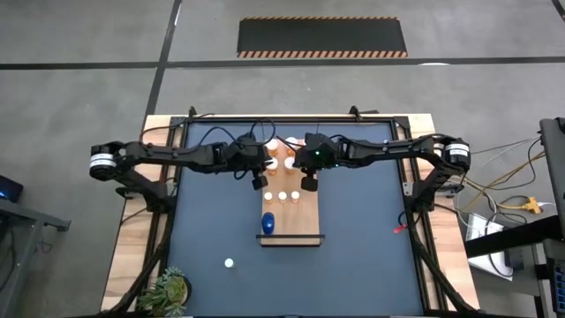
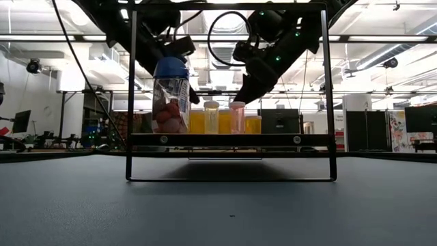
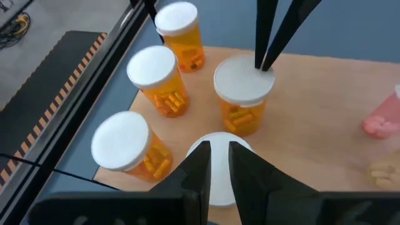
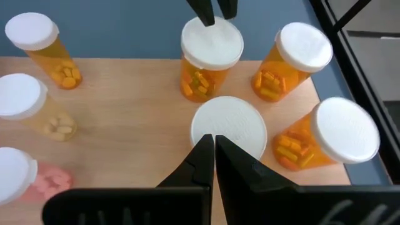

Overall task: Pick and place medicine bottles onto shelf by color
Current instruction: Adjust the big orange pill bottles on the shelf

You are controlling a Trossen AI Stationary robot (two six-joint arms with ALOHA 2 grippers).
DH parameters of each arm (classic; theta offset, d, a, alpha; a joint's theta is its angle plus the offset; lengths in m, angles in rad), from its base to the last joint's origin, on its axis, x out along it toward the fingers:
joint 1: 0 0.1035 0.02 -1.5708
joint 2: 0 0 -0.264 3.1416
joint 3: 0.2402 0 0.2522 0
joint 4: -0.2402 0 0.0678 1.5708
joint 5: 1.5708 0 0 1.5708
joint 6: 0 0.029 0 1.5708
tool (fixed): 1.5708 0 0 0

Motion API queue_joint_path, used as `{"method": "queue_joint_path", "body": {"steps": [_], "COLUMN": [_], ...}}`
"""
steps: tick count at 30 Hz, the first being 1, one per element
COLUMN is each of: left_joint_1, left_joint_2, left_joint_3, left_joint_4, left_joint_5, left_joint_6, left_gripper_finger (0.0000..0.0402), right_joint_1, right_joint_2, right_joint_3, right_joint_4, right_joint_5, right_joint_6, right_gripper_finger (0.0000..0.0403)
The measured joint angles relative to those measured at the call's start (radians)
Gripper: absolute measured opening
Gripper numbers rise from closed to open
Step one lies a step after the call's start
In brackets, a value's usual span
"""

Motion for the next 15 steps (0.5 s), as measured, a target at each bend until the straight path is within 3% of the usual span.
{"method": "queue_joint_path", "body": {"steps": [15], "left_joint_1": [-0.071], "left_joint_2": [-0.143], "left_joint_3": [-0.009], "left_joint_4": [0.038], "left_joint_5": [0.001], "left_joint_6": [0.009], "left_gripper_finger": [0.0038], "right_joint_1": [-0.002], "right_joint_2": [0.031], "right_joint_3": [0.047], "right_joint_4": [0.054], "right_joint_5": [0.036], "right_joint_6": [-0.033], "right_gripper_finger": [0.0009]}}
